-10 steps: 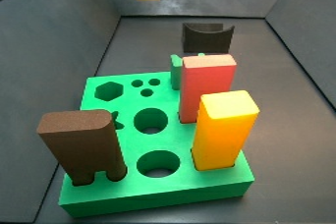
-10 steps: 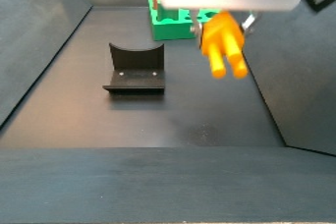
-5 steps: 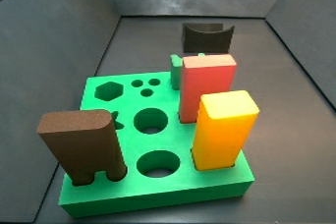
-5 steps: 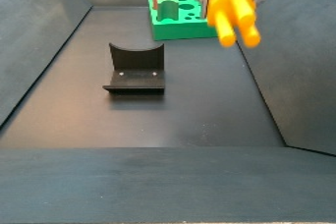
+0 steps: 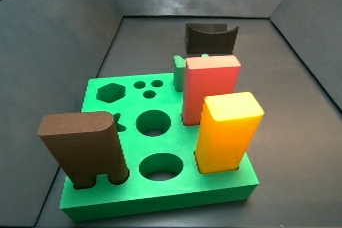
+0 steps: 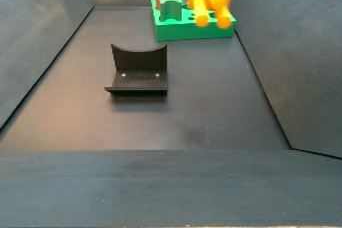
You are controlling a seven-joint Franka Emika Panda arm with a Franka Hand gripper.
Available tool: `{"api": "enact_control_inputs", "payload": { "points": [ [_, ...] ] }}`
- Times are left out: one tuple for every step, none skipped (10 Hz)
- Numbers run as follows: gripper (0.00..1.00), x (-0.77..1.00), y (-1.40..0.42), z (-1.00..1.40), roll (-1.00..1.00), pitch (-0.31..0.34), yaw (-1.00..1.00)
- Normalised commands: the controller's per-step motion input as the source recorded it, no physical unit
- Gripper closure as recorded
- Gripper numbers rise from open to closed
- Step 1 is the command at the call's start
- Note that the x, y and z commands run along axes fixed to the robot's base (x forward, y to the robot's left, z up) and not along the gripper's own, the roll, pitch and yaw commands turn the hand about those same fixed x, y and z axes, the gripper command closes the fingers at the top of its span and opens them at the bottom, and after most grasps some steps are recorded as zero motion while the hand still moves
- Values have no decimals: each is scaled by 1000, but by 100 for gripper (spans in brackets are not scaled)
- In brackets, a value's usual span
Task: Pick up the 3 prong object. Move up. Rotate the 3 prong object. Place the 3 prong object on the fixture. Regrasp the 3 prong object. Move to above the board. Insert the 3 prong object.
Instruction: Place the 3 prong object on the fixture.
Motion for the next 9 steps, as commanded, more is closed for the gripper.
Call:
{"api": "enact_control_inputs", "payload": {
  "points": [
    [100, 1000, -349, -46, -92, -27, 21],
    [100, 1000, -294, -48, -82, -11, 20],
    [100, 1000, -250, -45, -76, 0, 19],
    [100, 1000, -207, -42, -68, 12, 20],
    [100, 1000, -172, -39, -61, 25, 21],
    [100, 975, -123, -34, -51, 45, 21],
    [100, 860, -83, -23, -43, 58, 22],
    [100, 747, -54, -15, -36, 72, 26],
    [100, 639, -35, -11, -30, 87, 24]
  ]
}}
